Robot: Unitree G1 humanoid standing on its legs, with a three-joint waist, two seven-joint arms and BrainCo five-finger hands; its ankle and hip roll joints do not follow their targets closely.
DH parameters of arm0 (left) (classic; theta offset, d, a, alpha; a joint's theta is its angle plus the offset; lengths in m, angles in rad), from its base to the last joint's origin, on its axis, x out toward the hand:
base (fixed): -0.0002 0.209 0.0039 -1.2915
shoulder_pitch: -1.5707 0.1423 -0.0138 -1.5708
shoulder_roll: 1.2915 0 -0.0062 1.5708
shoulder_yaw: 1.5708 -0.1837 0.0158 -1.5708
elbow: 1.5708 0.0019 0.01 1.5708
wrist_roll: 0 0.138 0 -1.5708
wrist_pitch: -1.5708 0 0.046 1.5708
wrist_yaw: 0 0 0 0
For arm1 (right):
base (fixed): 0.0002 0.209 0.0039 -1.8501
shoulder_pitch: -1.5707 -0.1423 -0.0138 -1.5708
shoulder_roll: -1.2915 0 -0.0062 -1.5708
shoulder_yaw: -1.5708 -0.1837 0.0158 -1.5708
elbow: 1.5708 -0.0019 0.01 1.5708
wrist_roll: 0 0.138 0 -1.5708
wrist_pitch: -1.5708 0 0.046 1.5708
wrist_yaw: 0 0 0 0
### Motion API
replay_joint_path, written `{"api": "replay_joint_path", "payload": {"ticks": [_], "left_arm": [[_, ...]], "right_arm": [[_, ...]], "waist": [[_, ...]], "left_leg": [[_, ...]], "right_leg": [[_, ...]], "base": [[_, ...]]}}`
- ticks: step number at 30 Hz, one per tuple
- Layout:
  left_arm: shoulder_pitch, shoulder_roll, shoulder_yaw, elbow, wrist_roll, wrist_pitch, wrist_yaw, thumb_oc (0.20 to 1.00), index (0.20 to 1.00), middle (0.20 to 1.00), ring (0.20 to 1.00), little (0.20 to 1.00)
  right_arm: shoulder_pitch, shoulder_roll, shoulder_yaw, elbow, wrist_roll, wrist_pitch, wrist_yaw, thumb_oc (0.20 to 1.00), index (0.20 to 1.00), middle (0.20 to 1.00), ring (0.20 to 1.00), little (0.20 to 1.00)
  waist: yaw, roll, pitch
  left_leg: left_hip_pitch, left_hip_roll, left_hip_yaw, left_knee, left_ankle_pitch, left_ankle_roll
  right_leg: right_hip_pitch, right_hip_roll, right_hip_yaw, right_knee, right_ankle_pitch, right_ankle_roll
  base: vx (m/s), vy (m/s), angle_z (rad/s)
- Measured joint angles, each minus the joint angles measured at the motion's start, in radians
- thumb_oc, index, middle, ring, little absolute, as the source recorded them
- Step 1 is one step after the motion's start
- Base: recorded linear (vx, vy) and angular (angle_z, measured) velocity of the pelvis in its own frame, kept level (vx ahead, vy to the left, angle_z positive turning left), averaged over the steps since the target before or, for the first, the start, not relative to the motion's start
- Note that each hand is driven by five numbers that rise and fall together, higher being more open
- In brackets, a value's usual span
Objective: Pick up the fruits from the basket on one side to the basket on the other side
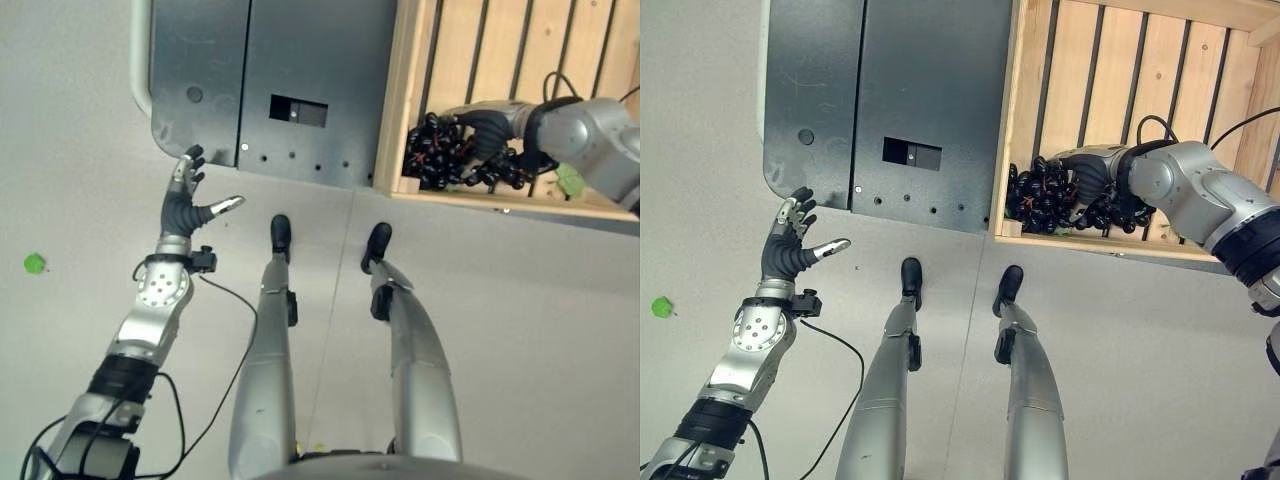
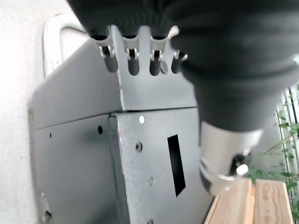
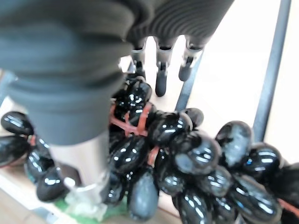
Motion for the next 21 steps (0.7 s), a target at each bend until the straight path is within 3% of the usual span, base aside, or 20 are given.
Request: {"api": "replay_joint_path", "payload": {"ticks": [10, 20, 21], "left_arm": [[0.000, 0.010, 0.002, -0.024, 0.000, -0.001, -0.004, 1.000, 1.000, 1.000, 1.000, 1.000], [-0.001, 0.039, -0.001, -0.039, 0.000, -0.002, -0.006, 1.000, 1.000, 1.000, 1.000, 1.000], [-0.001, 0.039, -0.001, -0.039, 0.000, -0.002, -0.006, 1.000, 1.000, 1.000, 1.000, 1.000]], "right_arm": [[0.301, -0.161, -0.224, -0.075, 0.116, -0.007, -0.015, 1.000, 1.000, 1.000, 1.000, 1.000], [0.360, -0.207, -0.221, -0.112, 0.162, 0.001, 0.000, 1.000, 1.000, 1.000, 1.000, 1.000], [0.358, -0.207, -0.217, -0.112, 0.177, 0.002, 0.001, 0.784, 0.784, 0.784, 0.784, 0.784]], "waist": [[-0.003, -0.002, -0.001], [-0.016, -0.002, 0.000], [-0.019, -0.002, 0.000]], "left_leg": [[0.003, -0.004, 0.003, -0.005, -0.001, 0.006], [0.020, -0.001, 0.006, -0.016, -0.002, 0.006], [0.020, -0.001, 0.006, -0.018, -0.002, 0.006]], "right_leg": [[0.008, 0.000, 0.007, -0.016, 0.008, 0.007], [0.023, 0.005, 0.012, -0.030, 0.011, 0.009], [0.023, 0.005, 0.012, -0.032, 0.011, 0.009]], "base": [[0.00, 0.000, 0.00], [0.00, 0.001, 0.00], [0.00, 0.000, 0.00]]}}
